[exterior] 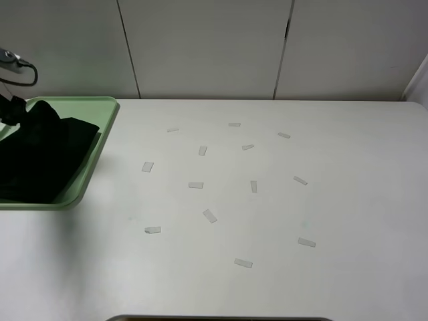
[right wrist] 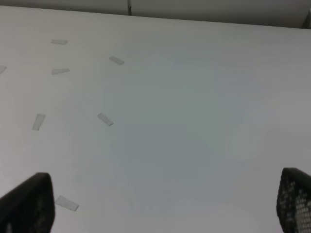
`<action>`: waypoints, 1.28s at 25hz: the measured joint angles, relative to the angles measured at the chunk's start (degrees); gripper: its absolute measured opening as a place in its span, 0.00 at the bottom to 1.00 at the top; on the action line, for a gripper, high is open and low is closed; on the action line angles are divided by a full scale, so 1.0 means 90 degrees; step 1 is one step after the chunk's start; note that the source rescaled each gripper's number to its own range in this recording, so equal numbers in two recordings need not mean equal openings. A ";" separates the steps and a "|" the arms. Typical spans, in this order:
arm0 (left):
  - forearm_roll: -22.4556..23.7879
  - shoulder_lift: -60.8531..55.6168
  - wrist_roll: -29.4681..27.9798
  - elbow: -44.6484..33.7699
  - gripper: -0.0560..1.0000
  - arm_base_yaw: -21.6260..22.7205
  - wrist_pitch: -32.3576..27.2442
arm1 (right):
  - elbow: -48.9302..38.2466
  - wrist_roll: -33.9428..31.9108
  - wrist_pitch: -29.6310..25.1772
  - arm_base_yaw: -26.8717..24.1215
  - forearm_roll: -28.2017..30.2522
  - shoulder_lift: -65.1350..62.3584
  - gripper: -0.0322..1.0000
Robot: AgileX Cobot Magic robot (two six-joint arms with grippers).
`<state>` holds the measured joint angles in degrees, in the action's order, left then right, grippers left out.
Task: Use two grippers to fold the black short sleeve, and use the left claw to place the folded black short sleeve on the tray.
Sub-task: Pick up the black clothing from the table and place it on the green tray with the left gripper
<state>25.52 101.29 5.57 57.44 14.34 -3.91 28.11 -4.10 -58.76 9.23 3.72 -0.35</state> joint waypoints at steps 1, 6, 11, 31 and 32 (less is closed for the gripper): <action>0.0000 -0.0172 -0.0069 0.0000 0.99 -0.0022 0.0020 | 0.0000 0.0000 0.0000 0.0000 0.0000 0.0000 1.00; -0.0020 -0.0845 -0.0286 -0.0080 1.00 -0.0197 0.0045 | 0.0000 0.0000 0.0000 0.0000 0.0000 0.0000 1.00; -0.0224 -0.1064 -0.0366 -0.0540 1.00 -0.0318 -0.0094 | 0.0000 0.0000 0.0000 0.0000 0.0000 0.0000 1.00; -0.0303 -0.0635 -0.0551 -0.1401 1.00 0.0221 0.0475 | 0.0000 0.0000 0.0000 0.0000 0.0000 0.0000 1.00; -0.0303 -0.0479 -0.0618 -0.1401 1.00 0.0316 0.0435 | 0.0000 0.0000 0.0000 0.0000 0.0000 0.0000 1.00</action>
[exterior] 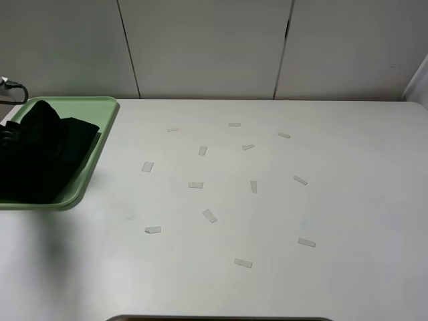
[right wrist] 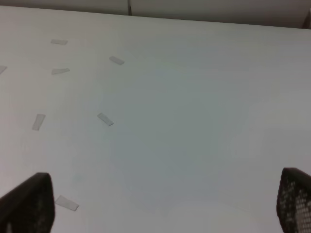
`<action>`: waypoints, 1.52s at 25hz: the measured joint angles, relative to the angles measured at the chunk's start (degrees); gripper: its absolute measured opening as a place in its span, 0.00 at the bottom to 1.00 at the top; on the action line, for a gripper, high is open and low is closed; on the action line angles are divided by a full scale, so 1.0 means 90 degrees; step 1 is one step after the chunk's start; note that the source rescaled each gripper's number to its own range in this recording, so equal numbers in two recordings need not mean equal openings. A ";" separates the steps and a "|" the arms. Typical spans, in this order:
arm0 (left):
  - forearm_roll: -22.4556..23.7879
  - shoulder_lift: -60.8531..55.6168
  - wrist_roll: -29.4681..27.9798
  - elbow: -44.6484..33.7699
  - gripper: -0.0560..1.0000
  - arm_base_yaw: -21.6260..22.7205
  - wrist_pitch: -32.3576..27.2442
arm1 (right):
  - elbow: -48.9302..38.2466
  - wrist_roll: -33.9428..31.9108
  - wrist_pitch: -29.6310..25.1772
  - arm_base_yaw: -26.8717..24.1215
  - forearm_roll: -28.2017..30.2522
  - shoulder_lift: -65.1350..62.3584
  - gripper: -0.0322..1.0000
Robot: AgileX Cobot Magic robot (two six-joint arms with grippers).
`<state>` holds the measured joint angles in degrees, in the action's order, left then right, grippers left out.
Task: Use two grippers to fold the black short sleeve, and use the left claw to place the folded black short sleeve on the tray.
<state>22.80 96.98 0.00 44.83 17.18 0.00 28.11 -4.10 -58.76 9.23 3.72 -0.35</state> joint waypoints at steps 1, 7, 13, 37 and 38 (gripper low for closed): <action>0.0000 0.0099 -0.0072 0.0000 1.00 0.0040 0.0000 | 0.0000 0.0000 0.0000 0.0000 0.0000 0.0000 1.00; 0.0000 0.0371 -0.0155 0.0000 1.00 0.0063 0.0227 | 0.0000 0.0000 0.0000 0.0000 0.0000 0.0000 1.00; 0.0000 0.0371 -0.0160 0.0000 1.00 -0.0169 -0.0347 | 0.0000 0.0000 0.0000 0.0000 0.0000 0.0000 1.00; -0.0147 -0.2642 -0.0672 0.0006 1.00 -0.1437 -0.2006 | 0.0000 0.0000 0.0000 0.0000 0.0000 0.0000 1.00; -0.0206 -0.2971 -0.0749 0.0006 1.00 -0.1470 -0.2015 | 0.0000 0.0000 0.0000 0.0000 0.0000 0.0000 1.00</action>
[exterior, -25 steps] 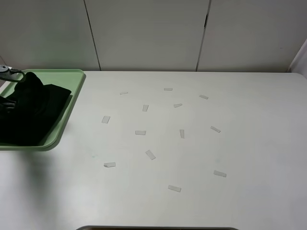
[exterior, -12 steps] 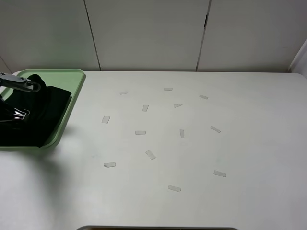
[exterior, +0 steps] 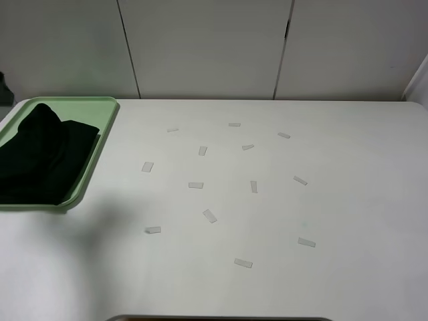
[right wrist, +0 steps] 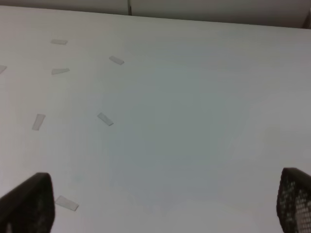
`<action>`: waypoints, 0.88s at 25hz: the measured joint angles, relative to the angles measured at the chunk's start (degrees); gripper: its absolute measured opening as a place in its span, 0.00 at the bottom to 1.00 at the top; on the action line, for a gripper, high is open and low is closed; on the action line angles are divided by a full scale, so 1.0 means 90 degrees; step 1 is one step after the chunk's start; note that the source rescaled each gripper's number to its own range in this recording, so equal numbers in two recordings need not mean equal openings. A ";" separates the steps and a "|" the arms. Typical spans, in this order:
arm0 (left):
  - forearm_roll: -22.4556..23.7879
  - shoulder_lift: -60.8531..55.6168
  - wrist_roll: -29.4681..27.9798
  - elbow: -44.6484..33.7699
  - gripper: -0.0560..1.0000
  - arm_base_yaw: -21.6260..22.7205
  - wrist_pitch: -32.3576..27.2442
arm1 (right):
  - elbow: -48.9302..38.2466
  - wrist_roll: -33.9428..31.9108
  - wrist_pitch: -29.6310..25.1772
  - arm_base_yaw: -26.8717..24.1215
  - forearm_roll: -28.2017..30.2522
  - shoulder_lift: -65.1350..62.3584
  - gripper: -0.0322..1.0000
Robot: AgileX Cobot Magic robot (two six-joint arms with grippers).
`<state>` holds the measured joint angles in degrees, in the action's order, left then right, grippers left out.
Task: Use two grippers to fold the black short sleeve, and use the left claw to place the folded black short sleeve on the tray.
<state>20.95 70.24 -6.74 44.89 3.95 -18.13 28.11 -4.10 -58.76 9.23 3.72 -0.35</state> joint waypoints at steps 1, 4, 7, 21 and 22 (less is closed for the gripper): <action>-0.0083 -0.0386 -0.0045 0.0000 1.00 -0.0049 -0.0019 | 0.0000 0.0000 0.0000 0.0000 0.0000 0.0000 1.00; -0.0320 -0.1459 -0.0115 0.0000 1.00 -0.0231 -0.0161 | 0.0000 0.0000 0.0000 0.0000 0.0000 0.0000 1.00; -0.0404 -0.2458 -0.0120 0.0000 1.00 -0.0363 -0.0463 | 0.0000 0.0000 0.0000 0.0000 0.0000 0.0000 1.00; -0.0540 -0.6088 0.0878 0.0370 1.00 -0.0912 -0.4585 | 0.0000 0.0000 0.0000 0.0000 0.0000 0.0000 1.00; -0.0556 -0.6300 0.0880 0.0376 1.00 -0.1042 -0.4716 | 0.0000 0.0000 0.0000 0.0000 0.0000 0.0000 1.00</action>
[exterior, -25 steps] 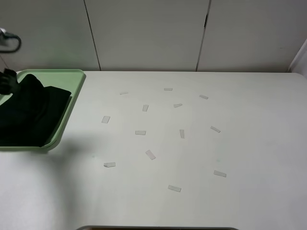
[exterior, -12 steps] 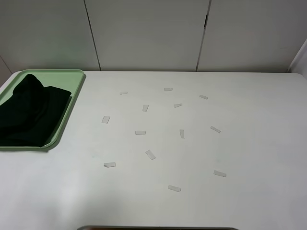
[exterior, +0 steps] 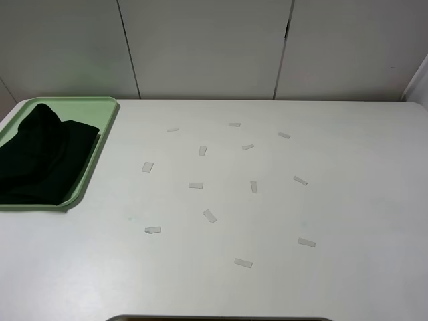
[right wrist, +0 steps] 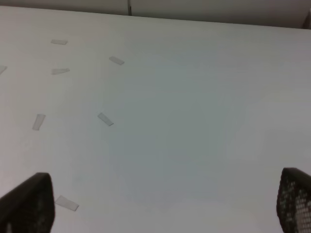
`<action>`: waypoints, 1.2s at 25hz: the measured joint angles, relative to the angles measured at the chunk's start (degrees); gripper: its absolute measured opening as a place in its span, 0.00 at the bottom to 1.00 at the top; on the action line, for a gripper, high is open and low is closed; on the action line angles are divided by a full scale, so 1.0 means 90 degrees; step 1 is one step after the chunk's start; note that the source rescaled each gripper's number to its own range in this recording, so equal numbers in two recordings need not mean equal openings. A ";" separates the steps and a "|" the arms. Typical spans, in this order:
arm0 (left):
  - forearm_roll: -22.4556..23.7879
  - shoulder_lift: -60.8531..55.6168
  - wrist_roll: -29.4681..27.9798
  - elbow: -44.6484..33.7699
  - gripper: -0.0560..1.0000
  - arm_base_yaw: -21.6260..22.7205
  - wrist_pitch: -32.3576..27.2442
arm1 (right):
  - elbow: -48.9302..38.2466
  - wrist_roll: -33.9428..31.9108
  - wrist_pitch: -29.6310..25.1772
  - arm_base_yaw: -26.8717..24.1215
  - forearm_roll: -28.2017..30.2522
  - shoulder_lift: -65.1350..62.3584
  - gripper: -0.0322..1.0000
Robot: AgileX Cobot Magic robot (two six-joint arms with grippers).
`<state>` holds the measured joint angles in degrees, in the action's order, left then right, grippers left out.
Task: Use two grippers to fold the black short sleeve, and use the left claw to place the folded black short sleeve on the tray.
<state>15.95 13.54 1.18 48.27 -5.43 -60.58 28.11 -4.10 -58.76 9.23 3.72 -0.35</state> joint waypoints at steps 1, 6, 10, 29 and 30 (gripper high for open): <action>-0.0005 -0.0257 0.0000 -0.0001 1.00 -0.0092 -0.0104 | 0.0000 0.0000 0.0000 0.0000 0.0000 0.0000 1.00; -0.0038 -0.1229 0.0011 0.0008 1.00 -0.0191 -0.0666 | 0.0000 0.0000 0.0000 0.0000 0.0000 0.0000 1.00; -0.0321 -0.1543 0.0024 0.0008 1.00 -0.0197 -0.0674 | 0.0000 0.0000 0.0000 0.0000 0.0000 0.0000 1.00; -0.1595 -0.1562 0.0024 -0.1882 1.00 -0.0341 -0.0585 | 0.0000 0.0000 0.0000 0.0000 0.0000 0.0000 1.00; -0.1635 -0.1562 0.0024 -0.1930 1.00 -0.0341 -0.0466 | 0.0000 0.0000 0.0000 0.0000 0.0000 0.0000 1.00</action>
<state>1.24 -0.52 1.40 30.90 -8.49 -64.77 28.11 -4.10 -58.76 9.23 3.72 -0.35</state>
